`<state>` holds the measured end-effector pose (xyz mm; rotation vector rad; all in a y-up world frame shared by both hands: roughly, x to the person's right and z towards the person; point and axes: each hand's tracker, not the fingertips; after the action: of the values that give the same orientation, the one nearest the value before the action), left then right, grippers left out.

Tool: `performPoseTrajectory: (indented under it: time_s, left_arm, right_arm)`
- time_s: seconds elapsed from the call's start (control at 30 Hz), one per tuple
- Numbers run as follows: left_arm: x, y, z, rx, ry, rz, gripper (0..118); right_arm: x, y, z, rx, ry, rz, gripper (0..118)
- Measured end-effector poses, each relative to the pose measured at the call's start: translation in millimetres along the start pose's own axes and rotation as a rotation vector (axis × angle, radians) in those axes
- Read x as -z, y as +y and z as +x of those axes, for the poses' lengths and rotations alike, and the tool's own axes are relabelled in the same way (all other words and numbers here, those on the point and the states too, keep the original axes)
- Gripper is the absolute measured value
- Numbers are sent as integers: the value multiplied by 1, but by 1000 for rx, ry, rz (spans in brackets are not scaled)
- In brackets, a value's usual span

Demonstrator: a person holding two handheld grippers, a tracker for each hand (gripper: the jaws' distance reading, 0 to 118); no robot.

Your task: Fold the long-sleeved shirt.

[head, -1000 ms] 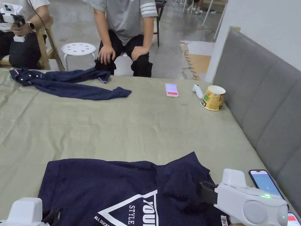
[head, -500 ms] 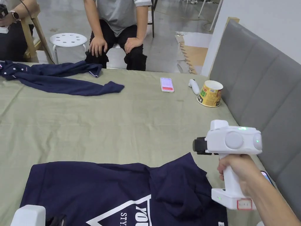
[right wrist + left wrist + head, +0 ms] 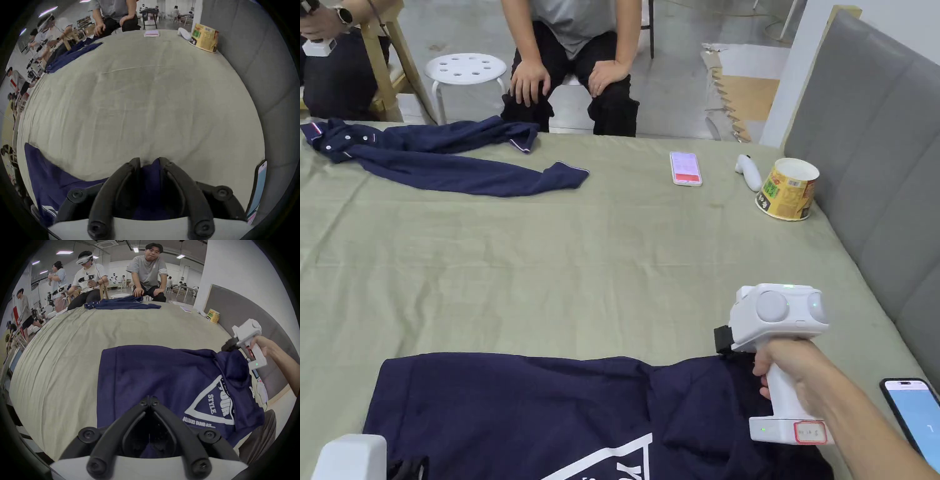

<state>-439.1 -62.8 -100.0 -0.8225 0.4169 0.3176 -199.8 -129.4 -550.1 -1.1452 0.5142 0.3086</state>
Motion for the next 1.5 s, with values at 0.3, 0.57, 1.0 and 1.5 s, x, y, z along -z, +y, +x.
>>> performPoseTrajectory:
  time_s: [0.3,0.57,1.0,1.5]
  left_arm:
    - [72,79,-46,-153,90,9,110]
    - [140,136,-77,-89,118,-192,106]
    - [169,142,-86,-80,86,-437,50]
    - [44,131,-65,-53,-22,-108,14]
  right_arm:
    - [1,-6,0,-31,1,24,19]
    - [-2,-6,-6,-66,-26,28,19]
    - [-1,6,-8,-86,-34,-12,19]
    - [-128,-33,15,-23,91,244,4]
